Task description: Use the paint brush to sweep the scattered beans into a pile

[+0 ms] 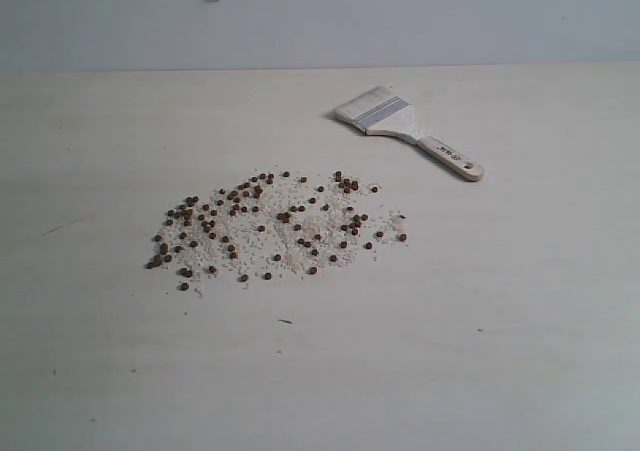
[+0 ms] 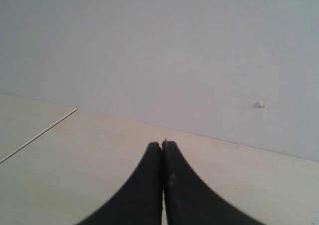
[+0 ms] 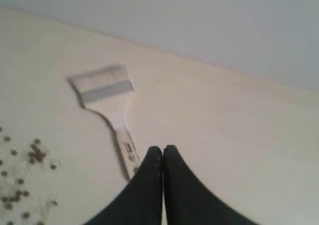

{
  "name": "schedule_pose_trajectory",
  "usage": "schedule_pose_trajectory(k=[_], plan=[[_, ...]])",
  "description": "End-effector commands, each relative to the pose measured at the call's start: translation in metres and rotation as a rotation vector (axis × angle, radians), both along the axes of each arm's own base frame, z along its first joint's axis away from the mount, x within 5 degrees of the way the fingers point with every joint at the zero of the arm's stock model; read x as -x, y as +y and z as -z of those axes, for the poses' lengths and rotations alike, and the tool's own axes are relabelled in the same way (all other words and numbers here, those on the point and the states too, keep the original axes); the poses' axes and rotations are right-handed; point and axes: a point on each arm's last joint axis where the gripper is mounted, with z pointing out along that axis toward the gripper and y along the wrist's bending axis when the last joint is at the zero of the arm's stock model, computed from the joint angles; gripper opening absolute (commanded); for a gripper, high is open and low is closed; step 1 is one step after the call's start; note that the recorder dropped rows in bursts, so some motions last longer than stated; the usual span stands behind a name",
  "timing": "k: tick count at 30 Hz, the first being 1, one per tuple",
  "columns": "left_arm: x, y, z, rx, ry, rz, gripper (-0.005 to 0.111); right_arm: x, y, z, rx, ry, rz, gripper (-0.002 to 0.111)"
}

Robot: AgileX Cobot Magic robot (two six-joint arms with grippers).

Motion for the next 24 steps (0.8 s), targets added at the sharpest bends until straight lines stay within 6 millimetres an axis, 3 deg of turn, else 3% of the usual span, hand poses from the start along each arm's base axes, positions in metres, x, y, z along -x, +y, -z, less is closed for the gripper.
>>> schedule_pose_trajectory(k=[1,5,9,17,20,24], plan=[[0.0,0.0,0.001,0.006,0.004,-0.005,0.0,-0.026,-0.006,0.026,0.106,0.223,0.029,0.0],[0.0,0.0,0.001,0.006,0.004,-0.005,0.0,-0.045,-0.003,0.058,0.148,0.376,-0.007,0.001],[0.0,0.0,0.001,0.006,0.004,-0.005,0.0,-0.064,-0.001,0.089,0.195,0.496,-0.072,0.011],[0.0,0.0,0.001,0.006,0.004,-0.005,0.0,-0.078,0.001,0.101,0.205,0.455,-0.076,0.013],[0.0,0.0,0.001,0.006,0.004,-0.005,0.0,-0.083,0.002,0.103,0.206,0.416,-0.087,0.02],[0.0,0.0,0.001,0.006,0.004,-0.005,0.0,-0.091,0.014,0.131,0.217,0.542,-0.373,0.022]])
